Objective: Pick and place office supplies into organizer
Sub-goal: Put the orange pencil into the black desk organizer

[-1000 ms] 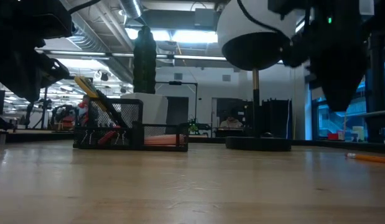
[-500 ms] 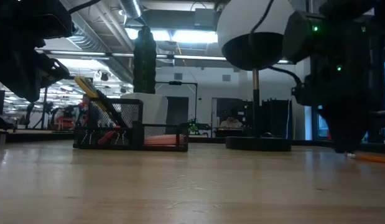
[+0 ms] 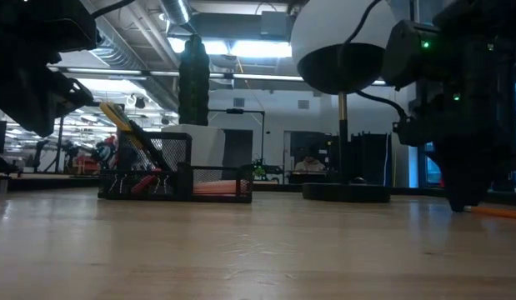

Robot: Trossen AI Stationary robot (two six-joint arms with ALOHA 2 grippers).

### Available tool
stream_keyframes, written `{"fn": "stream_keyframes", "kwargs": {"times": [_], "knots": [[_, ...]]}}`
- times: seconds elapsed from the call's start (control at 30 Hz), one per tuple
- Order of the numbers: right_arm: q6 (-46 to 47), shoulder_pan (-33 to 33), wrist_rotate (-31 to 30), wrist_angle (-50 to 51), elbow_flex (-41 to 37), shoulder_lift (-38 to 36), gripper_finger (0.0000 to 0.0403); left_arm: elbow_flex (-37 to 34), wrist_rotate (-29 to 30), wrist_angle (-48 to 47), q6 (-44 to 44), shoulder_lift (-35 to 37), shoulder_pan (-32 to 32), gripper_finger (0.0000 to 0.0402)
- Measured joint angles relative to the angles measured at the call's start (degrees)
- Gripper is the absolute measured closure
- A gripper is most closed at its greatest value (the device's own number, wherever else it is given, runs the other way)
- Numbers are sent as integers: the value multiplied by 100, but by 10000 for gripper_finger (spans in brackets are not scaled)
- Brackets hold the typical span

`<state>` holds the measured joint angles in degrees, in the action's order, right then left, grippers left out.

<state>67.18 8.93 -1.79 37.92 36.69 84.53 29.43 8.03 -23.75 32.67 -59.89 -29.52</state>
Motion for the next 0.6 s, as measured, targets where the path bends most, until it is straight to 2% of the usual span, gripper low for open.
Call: {"fn": "stream_keyframes", "kwargs": {"times": [0.4, 0.6], "knots": [[-194, 11, -62, 11, -7, 4, 383, 0, 139, 1, 0, 0, 0, 341], [-294, 157, -245, -251, -15, 4, 394, 0, 150, 0, 2, -1, 0, 341]]}}
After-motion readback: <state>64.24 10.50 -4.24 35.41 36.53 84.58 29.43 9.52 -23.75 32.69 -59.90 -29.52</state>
